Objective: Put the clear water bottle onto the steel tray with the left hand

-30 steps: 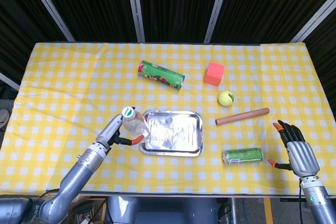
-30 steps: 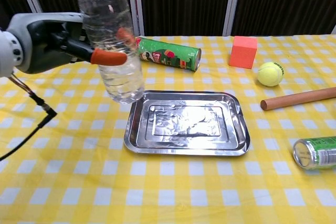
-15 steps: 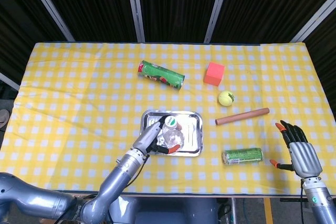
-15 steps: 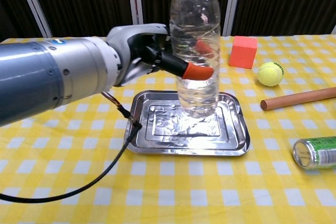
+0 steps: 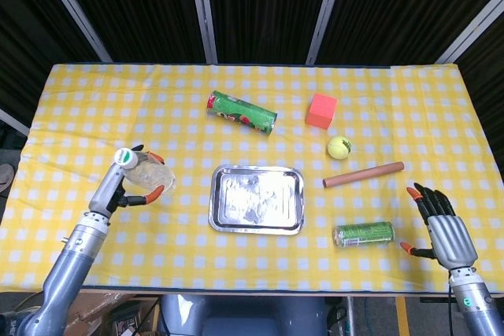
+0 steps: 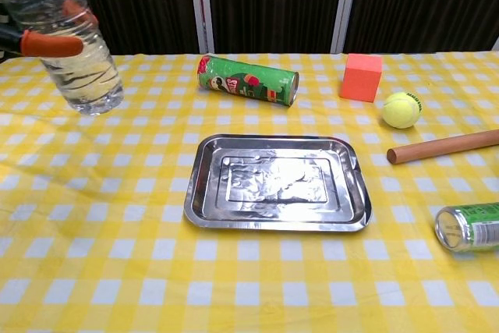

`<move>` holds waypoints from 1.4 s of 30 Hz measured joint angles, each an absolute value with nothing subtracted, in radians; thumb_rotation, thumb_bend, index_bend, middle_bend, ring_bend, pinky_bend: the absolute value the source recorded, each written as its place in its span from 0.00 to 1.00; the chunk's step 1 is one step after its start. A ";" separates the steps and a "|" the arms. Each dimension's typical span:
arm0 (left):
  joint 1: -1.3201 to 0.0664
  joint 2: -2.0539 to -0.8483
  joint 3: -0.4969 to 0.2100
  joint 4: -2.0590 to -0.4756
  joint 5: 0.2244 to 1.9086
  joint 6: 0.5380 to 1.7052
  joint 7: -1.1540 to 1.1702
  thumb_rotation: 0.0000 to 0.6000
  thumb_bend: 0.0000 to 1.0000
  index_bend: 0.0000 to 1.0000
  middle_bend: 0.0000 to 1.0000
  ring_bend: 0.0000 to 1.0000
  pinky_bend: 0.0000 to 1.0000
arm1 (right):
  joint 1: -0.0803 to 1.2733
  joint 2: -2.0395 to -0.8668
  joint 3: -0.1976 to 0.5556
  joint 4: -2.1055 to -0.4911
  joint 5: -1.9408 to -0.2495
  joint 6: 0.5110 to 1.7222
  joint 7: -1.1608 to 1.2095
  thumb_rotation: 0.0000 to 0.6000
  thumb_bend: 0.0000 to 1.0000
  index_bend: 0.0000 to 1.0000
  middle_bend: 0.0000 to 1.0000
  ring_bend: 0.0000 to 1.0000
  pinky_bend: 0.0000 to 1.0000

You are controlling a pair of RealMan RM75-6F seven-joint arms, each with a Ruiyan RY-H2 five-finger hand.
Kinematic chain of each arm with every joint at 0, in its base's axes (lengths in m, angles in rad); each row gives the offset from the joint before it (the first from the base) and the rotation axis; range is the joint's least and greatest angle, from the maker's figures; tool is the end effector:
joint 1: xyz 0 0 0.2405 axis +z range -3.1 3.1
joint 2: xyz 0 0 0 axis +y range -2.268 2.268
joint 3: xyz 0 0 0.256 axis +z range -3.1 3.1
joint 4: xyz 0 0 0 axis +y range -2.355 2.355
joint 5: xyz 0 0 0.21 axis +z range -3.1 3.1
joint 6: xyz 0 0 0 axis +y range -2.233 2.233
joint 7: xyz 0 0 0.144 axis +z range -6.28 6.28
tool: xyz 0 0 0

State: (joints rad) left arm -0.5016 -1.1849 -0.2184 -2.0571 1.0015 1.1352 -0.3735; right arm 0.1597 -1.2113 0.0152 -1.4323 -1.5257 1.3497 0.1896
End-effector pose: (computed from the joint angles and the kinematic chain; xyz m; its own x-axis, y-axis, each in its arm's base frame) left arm -0.1556 0.2750 0.0885 -0.5109 0.3051 0.8037 0.8548 0.0812 0.5126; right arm -0.3324 -0.1993 0.1234 0.3117 -0.1441 0.9392 -0.9500 -0.0671 0.3050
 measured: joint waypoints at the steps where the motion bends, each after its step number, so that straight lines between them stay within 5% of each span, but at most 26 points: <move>1: -0.492 -1.179 -0.212 -2.039 1.025 1.114 -0.410 1.00 0.43 0.46 0.42 0.00 0.06 | 0.160 -1.213 0.016 -1.432 -1.524 1.348 0.187 1.00 0.05 0.04 0.00 0.00 0.00; 11: -0.577 -1.390 -0.223 -1.932 1.015 0.996 -0.352 1.00 0.43 0.46 0.42 0.00 0.06 | 0.159 -1.208 0.025 -1.419 -1.503 1.344 0.212 1.00 0.05 0.04 0.00 0.00 0.00; 25: -0.813 -1.870 -0.321 -1.712 0.739 1.116 0.074 1.00 0.44 0.47 0.43 0.00 0.06 | 0.160 -1.202 0.020 -1.408 -1.515 1.339 0.259 1.00 0.05 0.04 0.00 0.00 0.00; 42: -0.819 -2.040 -0.344 -1.429 0.822 1.042 -0.031 1.00 0.40 0.43 0.36 0.00 0.05 | 0.162 -1.203 0.019 -1.398 -1.518 1.336 0.280 1.00 0.05 0.04 0.00 0.00 0.00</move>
